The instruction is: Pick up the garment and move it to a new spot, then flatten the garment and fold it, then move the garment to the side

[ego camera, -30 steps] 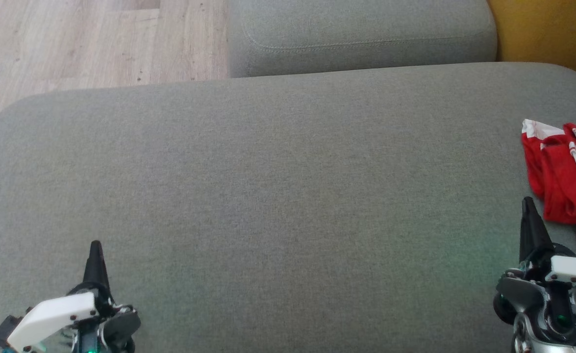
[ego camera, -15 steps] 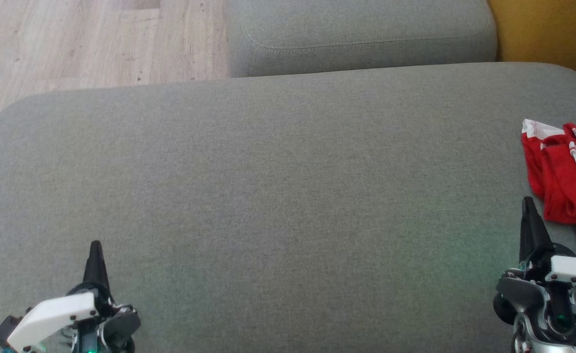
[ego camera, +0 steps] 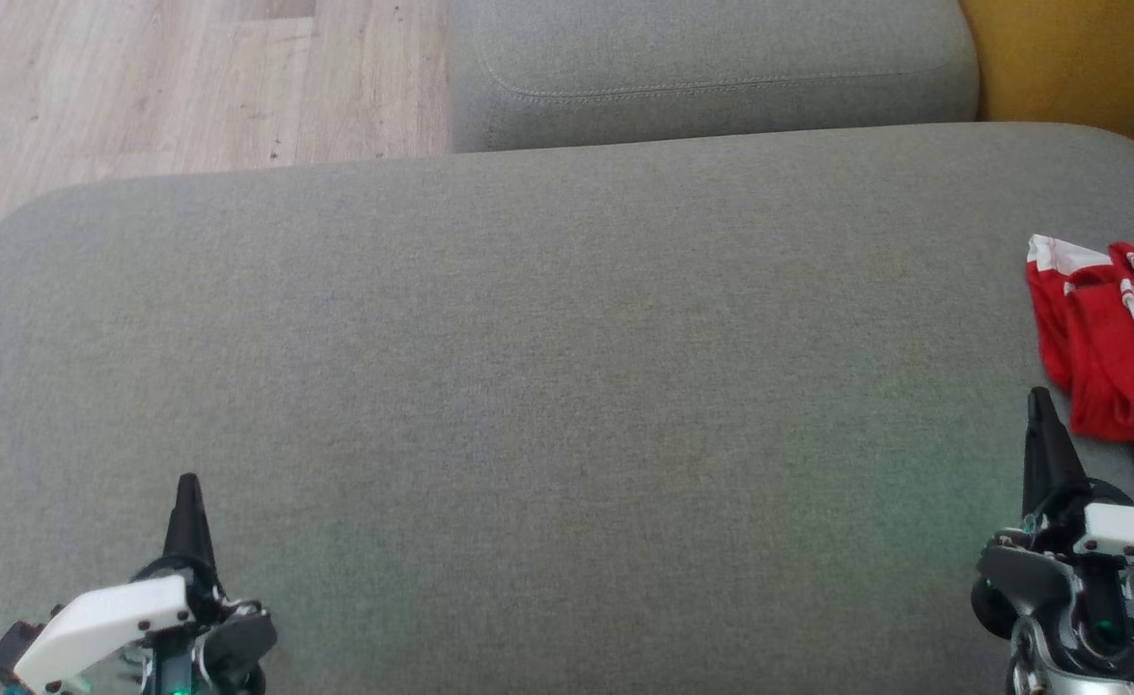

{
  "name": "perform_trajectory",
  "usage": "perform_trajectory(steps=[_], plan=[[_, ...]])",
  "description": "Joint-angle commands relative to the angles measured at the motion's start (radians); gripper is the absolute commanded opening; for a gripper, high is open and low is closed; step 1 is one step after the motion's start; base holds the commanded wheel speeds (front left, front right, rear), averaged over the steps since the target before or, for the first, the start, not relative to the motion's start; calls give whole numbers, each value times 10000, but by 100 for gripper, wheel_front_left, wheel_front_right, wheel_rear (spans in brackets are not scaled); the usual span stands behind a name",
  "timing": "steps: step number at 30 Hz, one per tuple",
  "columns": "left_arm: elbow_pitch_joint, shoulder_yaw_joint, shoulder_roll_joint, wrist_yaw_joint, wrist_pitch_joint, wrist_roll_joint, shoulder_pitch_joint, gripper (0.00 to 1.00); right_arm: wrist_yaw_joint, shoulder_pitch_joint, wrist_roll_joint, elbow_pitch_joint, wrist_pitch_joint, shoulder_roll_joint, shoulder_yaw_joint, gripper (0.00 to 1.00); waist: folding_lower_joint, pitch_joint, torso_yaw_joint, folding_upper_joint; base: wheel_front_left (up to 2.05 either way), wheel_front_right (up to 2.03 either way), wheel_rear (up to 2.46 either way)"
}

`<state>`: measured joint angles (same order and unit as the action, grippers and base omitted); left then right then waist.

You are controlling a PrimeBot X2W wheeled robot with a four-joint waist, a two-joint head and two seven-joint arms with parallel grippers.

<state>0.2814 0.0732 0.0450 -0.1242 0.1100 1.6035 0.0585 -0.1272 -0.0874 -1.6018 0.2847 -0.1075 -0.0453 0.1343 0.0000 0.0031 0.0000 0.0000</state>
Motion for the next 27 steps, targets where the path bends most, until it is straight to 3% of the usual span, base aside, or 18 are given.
perform_trajectory(steps=[1,27], plan=[[-361,404,52,-65,30,54,495,0,-35,-205,-69,-399,-57,-49,-206,0,0,0,0,0,0,0,0],[-361,403,52,-65,30,54,495,0,-35,-205,-69,-399,-57,-49,-206,0,0,0,0,0,0,0,0]])
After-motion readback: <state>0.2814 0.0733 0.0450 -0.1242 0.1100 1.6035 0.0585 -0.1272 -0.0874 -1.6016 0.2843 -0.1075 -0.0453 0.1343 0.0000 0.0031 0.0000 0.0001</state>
